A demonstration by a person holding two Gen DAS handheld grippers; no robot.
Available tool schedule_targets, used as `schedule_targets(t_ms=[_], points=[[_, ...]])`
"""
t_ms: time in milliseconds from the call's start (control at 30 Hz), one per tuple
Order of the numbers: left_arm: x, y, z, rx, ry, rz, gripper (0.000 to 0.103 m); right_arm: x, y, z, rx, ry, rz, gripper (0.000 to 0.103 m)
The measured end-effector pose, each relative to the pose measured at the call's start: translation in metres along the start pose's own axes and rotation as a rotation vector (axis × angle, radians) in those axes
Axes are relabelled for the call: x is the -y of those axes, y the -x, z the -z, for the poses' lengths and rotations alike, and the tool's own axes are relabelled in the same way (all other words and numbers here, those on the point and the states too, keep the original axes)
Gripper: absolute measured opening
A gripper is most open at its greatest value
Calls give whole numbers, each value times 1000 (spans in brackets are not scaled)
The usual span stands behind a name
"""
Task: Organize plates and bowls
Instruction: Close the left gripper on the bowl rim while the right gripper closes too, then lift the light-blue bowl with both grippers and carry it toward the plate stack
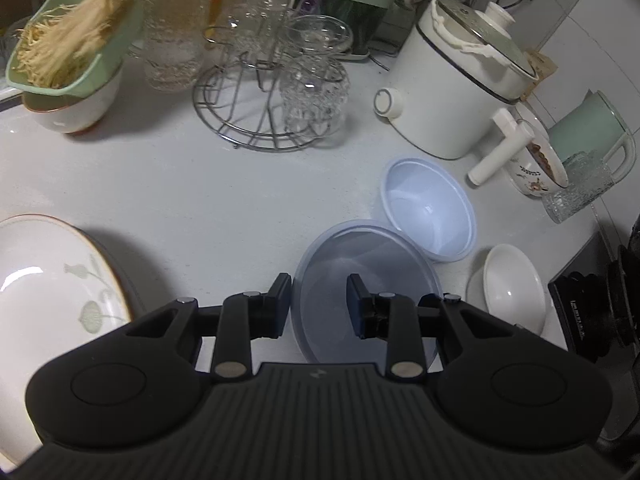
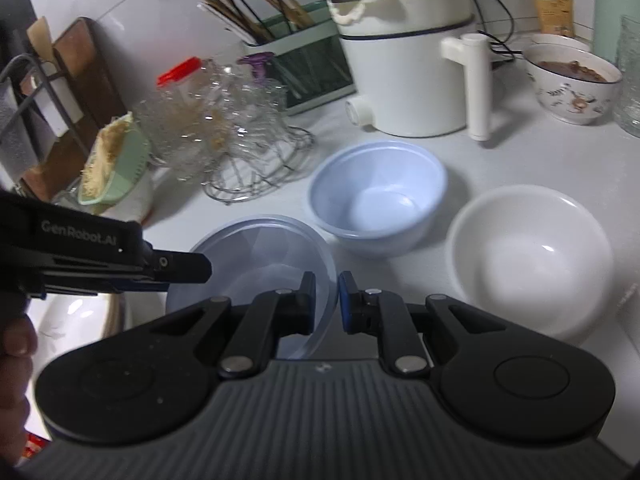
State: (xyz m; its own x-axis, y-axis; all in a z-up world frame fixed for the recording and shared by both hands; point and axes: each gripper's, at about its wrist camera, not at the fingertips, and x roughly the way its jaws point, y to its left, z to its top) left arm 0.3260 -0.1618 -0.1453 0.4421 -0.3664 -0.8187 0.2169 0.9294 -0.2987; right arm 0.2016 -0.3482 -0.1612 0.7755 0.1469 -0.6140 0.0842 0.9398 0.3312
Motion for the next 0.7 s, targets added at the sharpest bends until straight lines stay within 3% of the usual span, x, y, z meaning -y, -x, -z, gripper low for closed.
schedule_targets(t_ms=[633,700], points=[[-36,6,10,-44,47,-128,37,-30,-17,6,-63,58,-57,18],[-35,15,8,-31,48,-134,37,-28,-14,3,-60,43,-68,25]])
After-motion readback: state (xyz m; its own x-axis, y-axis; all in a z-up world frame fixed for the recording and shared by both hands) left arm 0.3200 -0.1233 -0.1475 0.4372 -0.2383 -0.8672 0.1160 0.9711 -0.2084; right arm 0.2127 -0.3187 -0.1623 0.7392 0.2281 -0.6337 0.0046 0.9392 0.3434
